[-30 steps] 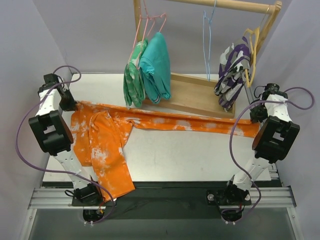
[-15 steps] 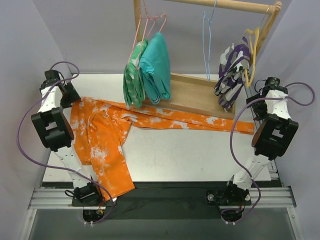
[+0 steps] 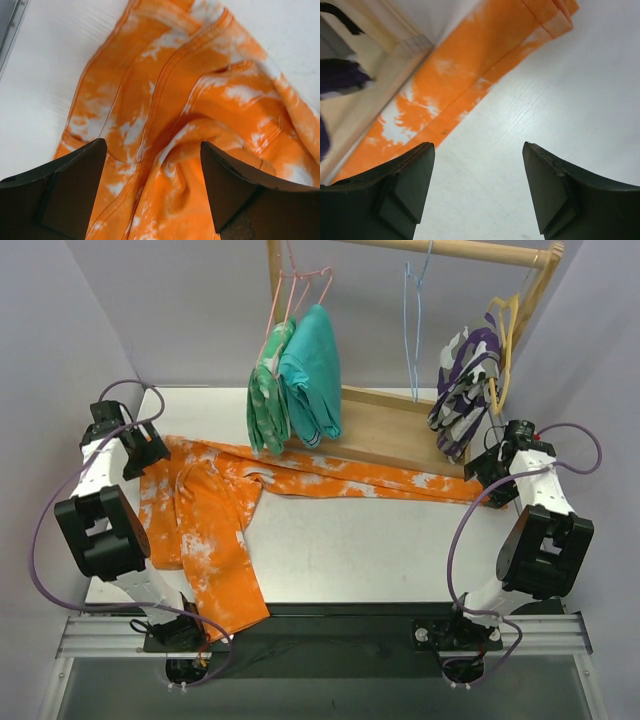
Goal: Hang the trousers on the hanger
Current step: Flatten out the trousers at the center of the board.
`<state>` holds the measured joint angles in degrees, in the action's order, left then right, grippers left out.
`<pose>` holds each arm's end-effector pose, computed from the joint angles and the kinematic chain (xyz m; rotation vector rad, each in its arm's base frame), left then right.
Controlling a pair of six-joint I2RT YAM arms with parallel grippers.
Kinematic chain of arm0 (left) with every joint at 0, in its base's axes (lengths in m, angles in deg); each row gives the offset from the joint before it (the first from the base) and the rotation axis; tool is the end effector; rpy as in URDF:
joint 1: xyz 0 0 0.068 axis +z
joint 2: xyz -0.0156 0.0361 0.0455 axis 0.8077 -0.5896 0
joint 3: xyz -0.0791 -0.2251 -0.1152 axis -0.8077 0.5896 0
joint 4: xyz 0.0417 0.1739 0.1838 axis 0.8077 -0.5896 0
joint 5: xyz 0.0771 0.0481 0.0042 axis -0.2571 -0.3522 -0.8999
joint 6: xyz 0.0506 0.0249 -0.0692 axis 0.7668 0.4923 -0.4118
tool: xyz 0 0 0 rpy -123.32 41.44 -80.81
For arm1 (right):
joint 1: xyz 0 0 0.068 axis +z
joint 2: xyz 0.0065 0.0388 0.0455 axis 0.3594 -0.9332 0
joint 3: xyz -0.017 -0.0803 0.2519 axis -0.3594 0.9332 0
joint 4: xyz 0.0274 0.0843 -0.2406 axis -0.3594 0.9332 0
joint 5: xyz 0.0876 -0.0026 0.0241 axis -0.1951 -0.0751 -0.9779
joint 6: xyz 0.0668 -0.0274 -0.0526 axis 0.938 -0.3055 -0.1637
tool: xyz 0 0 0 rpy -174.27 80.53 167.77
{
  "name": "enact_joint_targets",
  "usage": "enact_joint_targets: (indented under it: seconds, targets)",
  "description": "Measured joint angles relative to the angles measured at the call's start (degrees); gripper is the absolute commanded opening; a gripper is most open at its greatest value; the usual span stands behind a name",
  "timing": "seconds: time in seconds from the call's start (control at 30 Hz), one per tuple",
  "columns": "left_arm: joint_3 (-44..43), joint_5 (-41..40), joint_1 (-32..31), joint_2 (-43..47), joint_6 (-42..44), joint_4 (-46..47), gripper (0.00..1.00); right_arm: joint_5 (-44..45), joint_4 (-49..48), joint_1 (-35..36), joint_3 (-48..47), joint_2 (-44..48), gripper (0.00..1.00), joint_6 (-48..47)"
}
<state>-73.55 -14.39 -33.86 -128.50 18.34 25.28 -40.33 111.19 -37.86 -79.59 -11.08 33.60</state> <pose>0.3820 0.1320 0.2081 -0.7530 2.4223 -0.0794 0.3430 -0.1009 0.2077 1.1999 2.2364 0.2039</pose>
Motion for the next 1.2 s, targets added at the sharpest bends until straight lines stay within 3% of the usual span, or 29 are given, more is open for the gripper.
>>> enact_joint_targets:
  seconds: [0.27, 0.5, 0.93, 1.03, 1.07, 1.2]
  targets:
    - [11.96, 0.39, -1.95, 8.72, -1.95, 2.8, 0.87, -3.63, -2.64, 1.75, 6.62, -0.7, 0.72, -0.04]
    - [14.25, 3.06, -7.69, 8.37, -6.4, 9.46, 0.87, -5.86, -6.01, 7.08, 6.05, -3.54, 0.72, -0.44]
    - [21.53, 5.57, -7.76, 3.48, -13.94, 21.73, 0.87, -9.09, -16.11, 9.79, 4.85, -11.06, 0.68, 0.68]
    - [22.34, 5.84, -7.43, 3.48, -14.84, 22.51, 0.87, -8.33, -16.63, 9.92, 4.85, -11.19, 0.62, 1.42]
    - [22.6, 5.95, -7.28, 3.48, -15.02, 22.69, 0.87, -7.93, -16.68, 10.08, 4.85, -11.3, 0.54, 1.6]
    - [24.83, 6.4, -6.38, 4.15, -16.39, 24.5, 0.87, -5.55, -16.52, 10.14, 4.85, -12.74, 0.42, 1.51]
